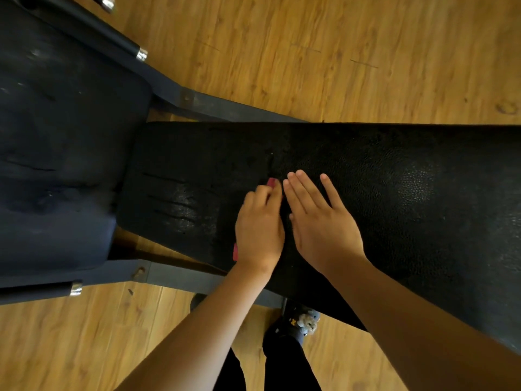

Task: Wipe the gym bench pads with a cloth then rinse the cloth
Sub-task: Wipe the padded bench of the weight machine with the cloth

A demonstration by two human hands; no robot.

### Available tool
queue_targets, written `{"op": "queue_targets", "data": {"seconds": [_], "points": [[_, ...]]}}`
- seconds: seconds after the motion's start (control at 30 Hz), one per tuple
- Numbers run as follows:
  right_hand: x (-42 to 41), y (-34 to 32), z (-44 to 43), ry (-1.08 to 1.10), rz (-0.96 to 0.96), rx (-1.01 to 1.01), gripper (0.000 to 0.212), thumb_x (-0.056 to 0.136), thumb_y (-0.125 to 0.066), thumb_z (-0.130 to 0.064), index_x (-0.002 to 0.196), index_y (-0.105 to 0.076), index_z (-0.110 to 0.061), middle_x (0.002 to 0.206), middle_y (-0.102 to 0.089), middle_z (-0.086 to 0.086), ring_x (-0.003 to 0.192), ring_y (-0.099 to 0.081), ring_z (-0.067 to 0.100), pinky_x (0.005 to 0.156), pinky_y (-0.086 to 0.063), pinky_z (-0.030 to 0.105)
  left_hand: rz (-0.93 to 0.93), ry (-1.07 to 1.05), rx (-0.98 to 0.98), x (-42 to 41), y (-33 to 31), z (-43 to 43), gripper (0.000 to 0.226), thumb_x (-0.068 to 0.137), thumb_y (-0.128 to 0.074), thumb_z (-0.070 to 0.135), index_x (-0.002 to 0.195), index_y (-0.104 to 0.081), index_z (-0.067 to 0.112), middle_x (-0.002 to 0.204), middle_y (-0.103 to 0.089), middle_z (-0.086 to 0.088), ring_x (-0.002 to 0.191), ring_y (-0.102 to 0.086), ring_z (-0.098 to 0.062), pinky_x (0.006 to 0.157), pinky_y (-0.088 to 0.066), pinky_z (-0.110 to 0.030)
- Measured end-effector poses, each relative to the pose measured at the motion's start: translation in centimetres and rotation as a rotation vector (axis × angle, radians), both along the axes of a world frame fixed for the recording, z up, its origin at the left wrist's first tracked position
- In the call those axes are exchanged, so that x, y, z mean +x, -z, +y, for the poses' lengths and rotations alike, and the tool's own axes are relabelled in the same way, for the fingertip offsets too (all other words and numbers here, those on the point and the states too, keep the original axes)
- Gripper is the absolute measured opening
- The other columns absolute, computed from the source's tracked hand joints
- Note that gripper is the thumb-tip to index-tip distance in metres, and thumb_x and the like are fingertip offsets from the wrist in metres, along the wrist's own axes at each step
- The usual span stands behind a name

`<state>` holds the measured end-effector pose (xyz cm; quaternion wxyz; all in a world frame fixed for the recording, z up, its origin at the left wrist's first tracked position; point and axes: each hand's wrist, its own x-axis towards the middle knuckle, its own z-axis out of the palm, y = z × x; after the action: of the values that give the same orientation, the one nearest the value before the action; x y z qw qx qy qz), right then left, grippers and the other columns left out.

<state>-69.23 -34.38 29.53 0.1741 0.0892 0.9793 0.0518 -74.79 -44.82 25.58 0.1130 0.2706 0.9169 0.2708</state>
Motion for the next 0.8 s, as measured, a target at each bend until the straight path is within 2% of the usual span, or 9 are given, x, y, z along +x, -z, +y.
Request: {"op": "queue_targets", "data": {"seconds": [0.07,0.17,0.3,0.37,0.47,0.57,0.7,0.8], "points": [[0.0,0.0,0.0,0.011,0.011,-0.01,0.059,0.092,-0.016,-0.028,0.147,-0.022,-0.006,0.155,-0.028,0.01,0.146,-0.019,0.021,0.118,-0.011,0.045,0.018,0.077,0.037,-0.3,0.2,-0.3,0.044,0.085,-0.052,0.011,0.128,-0.057,0.004,0.107,-0.061,-0.008,0.09,-0.06,-0.023,0.066,-0.055,-0.031],[0.0,0.0,0.0,0.032,0.039,-0.05,0.059,0.092,-0.021,-0.027,0.147,-0.024,-0.006,0.154,-0.032,0.01,0.145,-0.023,0.021,0.117,-0.014,0.046,0.086,0.162,0.03,-1.8,1.3,-0.9,0.048,0.081,-0.063,0.003,0.129,-0.057,0.004,0.106,-0.061,-0.008,0.084,-0.06,-0.022,0.061,-0.055,-0.031],[0.0,0.0,0.0,0.026,0.046,-0.067,0.058,0.093,-0.024,-0.027,0.148,-0.023,-0.009,0.154,-0.031,0.01,0.145,-0.023,0.021,0.117,-0.014,0.047,0.153,0.176,0.014,-2.4,1.8,-0.9,0.047,0.081,-0.064,0.003,0.127,-0.059,0.004,0.102,-0.062,-0.008,0.078,-0.06,-0.022,0.059,-0.054,-0.032],[0.0,-0.1,0.0,0.011,0.042,-0.07,0.056,0.094,-0.037,-0.024,0.147,-0.029,-0.01,0.154,-0.031,0.011,0.145,-0.022,0.022,0.117,-0.013,0.048,0.161,0.168,-0.003,-2.7,1.9,-0.9,0.048,0.079,-0.066,0.002,0.127,-0.058,0.003,0.103,-0.062,-0.009,0.079,-0.06,-0.024,0.058,-0.054,-0.033],[-0.1,-0.3,0.0,0.007,0.048,-0.086,0.056,0.087,-0.059,-0.022,0.139,-0.046,-0.008,0.152,-0.035,0.014,0.145,-0.024,0.025,0.116,-0.015,0.049,0.088,0.038,-0.056,-5.2,2.5,-0.3,0.045,0.085,-0.061,0.0,0.13,-0.055,0.004,0.107,-0.059,-0.011,0.085,-0.059,-0.027,0.061,-0.056,-0.037],[-0.2,-0.3,-0.1,0.021,0.079,-0.092,0.054,0.083,-0.065,-0.02,0.133,-0.052,-0.006,0.148,-0.041,0.015,0.143,-0.03,0.027,0.114,-0.017,0.05,0.017,-0.017,-0.041,-7.0,2.3,0.6,0.04,0.09,-0.054,0.001,0.131,-0.055,0.004,0.109,-0.057,-0.012,0.091,-0.058,-0.028,0.066,-0.056,-0.043],[-0.3,-0.5,-0.1,0.036,0.117,-0.102,0.05,0.084,-0.063,-0.02,0.128,-0.044,-0.006,0.14,-0.049,0.014,0.139,-0.036,0.027,0.114,-0.018,0.05,0.052,0.284,0.124,-4.7,0.6,1.7,0.04,0.091,-0.049,0.009,0.13,-0.055,0.007,0.111,-0.058,-0.008,0.093,-0.058,-0.023,0.07,-0.055,-0.036],[-0.2,-0.7,-0.1,0.044,0.151,-0.107,0.035,0.082,-0.066,-0.02,0.111,-0.048,-0.01,0.127,-0.057,0.013,0.132,-0.044,0.029,0.113,-0.022,0.05,0.08,0.364,0.195,-5.4,1.1,1.7,0.043,0.089,-0.055,0.004,0.131,-0.056,0.008,0.108,-0.059,-0.007,0.091,-0.058,-0.022,0.067,-0.055,-0.033]]}}
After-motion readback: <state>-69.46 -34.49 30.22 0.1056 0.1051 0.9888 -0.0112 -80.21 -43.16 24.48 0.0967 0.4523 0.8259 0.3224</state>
